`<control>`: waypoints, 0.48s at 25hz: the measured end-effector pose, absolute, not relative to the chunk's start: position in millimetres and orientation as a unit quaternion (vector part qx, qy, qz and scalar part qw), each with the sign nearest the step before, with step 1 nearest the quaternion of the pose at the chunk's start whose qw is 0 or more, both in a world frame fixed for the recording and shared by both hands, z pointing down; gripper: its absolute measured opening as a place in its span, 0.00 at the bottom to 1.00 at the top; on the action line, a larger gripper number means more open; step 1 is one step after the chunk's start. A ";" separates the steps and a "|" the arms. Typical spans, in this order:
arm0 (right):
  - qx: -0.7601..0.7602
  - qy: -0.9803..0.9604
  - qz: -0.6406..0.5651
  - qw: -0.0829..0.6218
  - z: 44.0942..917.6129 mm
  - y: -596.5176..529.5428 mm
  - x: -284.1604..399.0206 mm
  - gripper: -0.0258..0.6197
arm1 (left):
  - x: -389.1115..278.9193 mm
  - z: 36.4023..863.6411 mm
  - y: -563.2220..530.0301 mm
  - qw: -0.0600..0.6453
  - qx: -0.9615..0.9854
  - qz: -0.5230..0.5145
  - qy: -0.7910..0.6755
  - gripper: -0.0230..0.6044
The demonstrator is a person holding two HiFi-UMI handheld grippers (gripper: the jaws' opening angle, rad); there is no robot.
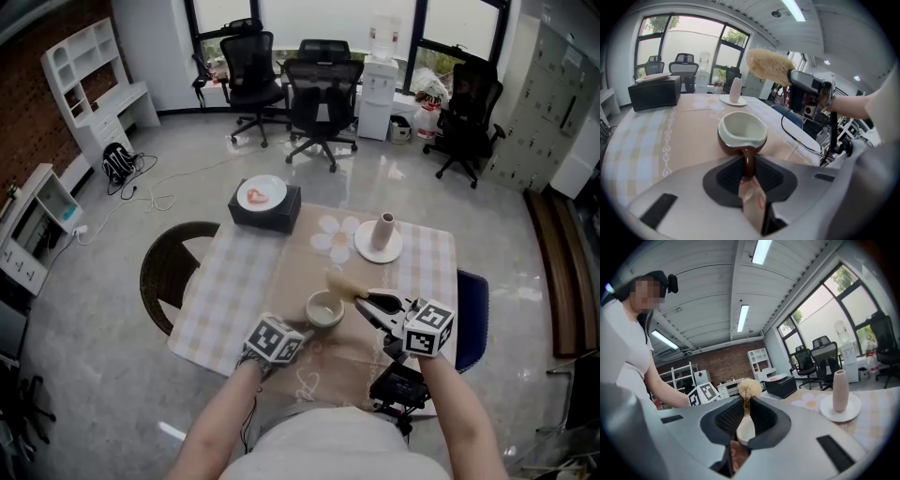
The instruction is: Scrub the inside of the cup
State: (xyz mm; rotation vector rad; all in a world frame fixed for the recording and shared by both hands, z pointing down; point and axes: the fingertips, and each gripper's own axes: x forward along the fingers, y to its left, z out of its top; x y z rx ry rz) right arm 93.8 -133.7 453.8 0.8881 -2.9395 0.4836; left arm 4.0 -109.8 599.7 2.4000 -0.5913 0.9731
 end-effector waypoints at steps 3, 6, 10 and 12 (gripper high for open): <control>0.315 -0.940 0.131 0.012 451.9 -140.0 94.6 0.11 | 4.0 601.1 -109.6 0.237 0.879 0.352 -0.216 0.14; 0.327 -0.935 0.133 -0.007 447.8 -143.6 92.9 0.11 | 4.2 600.4 -109.3 0.228 0.882 0.350 -0.217 0.14; 0.326 -0.937 0.124 0.006 445.4 -147.0 87.4 0.11 | 5.7 597.2 -108.2 0.220 0.888 0.345 -0.211 0.28; 0.325 -0.938 0.123 0.011 445.1 -148.2 84.8 0.11 | 3.6 590.0 -112.2 0.215 0.892 0.331 -0.219 0.35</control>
